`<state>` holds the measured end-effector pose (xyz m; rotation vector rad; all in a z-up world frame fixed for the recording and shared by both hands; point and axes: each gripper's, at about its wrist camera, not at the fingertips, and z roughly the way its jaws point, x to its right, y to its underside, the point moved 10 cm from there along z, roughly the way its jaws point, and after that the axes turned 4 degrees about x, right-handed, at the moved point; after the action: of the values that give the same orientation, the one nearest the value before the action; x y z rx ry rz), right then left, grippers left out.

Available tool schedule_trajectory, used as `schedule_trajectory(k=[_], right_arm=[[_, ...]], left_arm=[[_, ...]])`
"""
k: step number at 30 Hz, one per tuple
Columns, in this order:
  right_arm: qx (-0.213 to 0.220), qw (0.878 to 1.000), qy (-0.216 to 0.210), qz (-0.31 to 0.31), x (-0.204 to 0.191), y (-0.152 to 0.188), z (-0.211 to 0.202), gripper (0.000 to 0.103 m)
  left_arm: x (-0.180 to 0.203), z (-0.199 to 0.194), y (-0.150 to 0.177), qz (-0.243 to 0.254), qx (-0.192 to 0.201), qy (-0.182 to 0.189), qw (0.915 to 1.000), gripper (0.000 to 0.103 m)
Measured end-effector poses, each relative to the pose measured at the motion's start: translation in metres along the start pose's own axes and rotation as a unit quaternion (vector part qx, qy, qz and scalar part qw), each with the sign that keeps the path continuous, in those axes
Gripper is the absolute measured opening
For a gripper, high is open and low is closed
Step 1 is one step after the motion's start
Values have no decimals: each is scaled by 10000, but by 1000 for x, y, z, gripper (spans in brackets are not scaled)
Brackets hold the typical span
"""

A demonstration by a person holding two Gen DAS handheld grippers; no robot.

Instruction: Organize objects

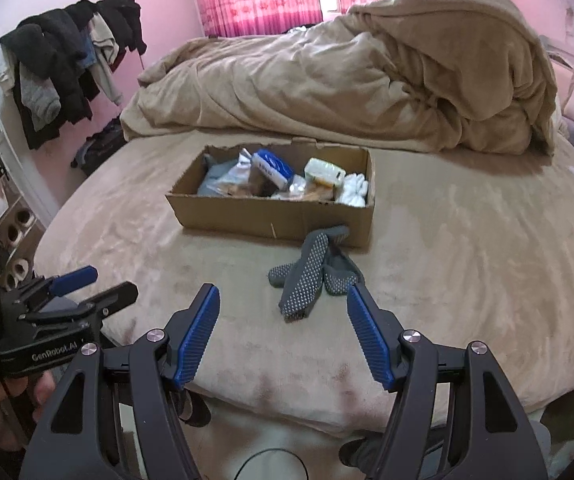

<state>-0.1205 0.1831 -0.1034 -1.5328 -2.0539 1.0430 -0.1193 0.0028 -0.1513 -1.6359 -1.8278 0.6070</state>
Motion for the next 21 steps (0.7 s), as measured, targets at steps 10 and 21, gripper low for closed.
schedule_trajectory(k=[10,21], right_arm=[[-196,9997,69,-84,18,23,56,69],[-307,9992,182,186,46,11,116,69]], left_arm=[[-15,43,20,158,-317,-157,9993,80],[-23,84,17,192,-411,-236,9987,80]])
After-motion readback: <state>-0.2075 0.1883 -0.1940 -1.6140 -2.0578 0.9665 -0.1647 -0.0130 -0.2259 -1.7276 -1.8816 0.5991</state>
